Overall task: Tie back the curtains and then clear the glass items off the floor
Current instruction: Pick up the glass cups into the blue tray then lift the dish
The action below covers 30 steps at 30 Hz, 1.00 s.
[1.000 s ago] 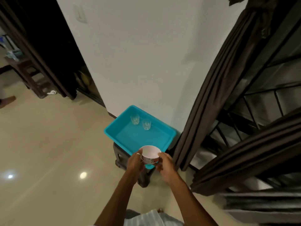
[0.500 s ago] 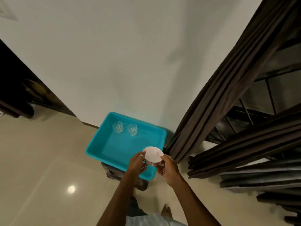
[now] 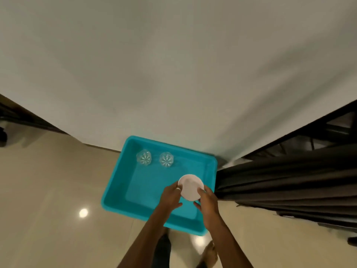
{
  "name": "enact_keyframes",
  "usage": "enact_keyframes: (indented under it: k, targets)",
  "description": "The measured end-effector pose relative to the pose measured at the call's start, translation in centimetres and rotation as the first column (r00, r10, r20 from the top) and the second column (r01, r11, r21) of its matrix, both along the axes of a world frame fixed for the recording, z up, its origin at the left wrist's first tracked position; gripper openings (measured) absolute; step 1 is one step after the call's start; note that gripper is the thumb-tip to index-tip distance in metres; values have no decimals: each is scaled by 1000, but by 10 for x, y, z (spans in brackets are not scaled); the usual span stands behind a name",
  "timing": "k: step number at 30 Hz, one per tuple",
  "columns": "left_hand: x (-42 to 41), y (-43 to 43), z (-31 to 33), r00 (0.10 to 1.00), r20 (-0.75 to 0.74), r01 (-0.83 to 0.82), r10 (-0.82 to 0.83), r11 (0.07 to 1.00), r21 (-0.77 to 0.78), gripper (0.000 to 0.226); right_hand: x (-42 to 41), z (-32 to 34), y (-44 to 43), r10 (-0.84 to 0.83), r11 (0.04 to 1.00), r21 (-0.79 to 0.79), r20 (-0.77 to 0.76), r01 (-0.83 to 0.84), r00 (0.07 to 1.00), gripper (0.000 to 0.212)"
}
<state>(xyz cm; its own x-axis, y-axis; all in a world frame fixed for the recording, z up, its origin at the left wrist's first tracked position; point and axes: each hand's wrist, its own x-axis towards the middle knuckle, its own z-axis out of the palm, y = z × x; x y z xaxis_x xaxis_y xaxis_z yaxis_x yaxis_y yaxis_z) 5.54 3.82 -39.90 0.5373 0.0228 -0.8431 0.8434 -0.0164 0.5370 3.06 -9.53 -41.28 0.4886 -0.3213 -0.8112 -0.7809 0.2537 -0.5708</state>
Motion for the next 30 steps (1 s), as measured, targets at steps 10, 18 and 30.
enact_keyframes:
  k: [10,18,30]
  targets:
    - [65,7,-108,994,-3,110,-110,994,-1,32,68,-94,10,63,991,-119,-41,-68,997,47]
    - [94,6,-139,971,5,241,-241,971,-11,41,95,-132,5,89,994,-54,-60,-93,994,51]
    - [99,10,-139,959,-14,281,-283,958,-53,50,94,-131,10,108,993,-43,-69,-111,992,53]
